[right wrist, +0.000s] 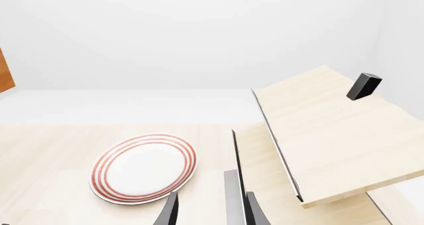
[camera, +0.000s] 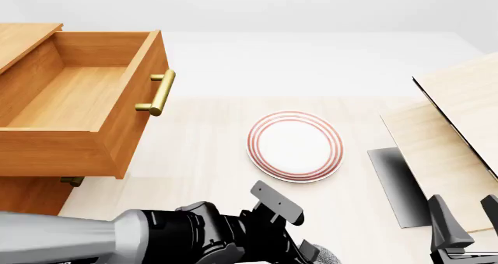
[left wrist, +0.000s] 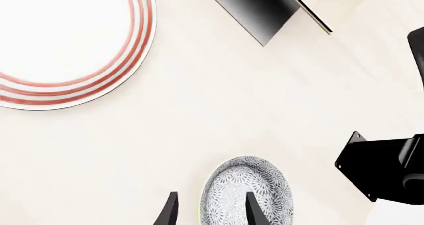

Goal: Open the top drawer of the cabinet and put the bowl in it.

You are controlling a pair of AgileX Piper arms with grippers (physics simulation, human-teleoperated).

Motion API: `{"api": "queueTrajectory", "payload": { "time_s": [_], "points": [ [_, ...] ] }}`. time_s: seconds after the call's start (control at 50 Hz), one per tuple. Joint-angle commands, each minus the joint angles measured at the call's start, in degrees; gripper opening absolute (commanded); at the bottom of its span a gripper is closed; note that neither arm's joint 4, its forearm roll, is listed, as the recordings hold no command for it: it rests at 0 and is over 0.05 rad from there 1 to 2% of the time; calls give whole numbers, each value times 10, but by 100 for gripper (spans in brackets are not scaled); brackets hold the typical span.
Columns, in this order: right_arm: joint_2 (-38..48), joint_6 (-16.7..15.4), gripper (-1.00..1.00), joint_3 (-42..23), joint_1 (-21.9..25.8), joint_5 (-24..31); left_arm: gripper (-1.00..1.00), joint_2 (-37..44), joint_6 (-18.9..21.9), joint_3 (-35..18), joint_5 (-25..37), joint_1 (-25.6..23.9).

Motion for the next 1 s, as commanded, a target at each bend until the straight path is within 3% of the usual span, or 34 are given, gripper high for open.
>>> {"api": "queueTrajectory", "payload": {
  "time_s": [0.02, 0.46, 0.96, 0.98, 1.0],
  "points": [
    [-1, -1, 100, 1, 0, 0, 100, 21, -11, 5, -19, -5],
    [-1, -1, 100, 1, 0, 0, 100, 82, -52, 2, -66, -28],
    [-1, -1, 100, 1, 0, 0, 100, 94, -61, 22, -96, -25],
    [-1, -1, 100, 1, 0, 0, -100, 96, -64, 20, -96, -26],
    [-1, -1, 100, 1, 0, 0, -100, 90, -64, 26, -100, -24]
  ]
}}
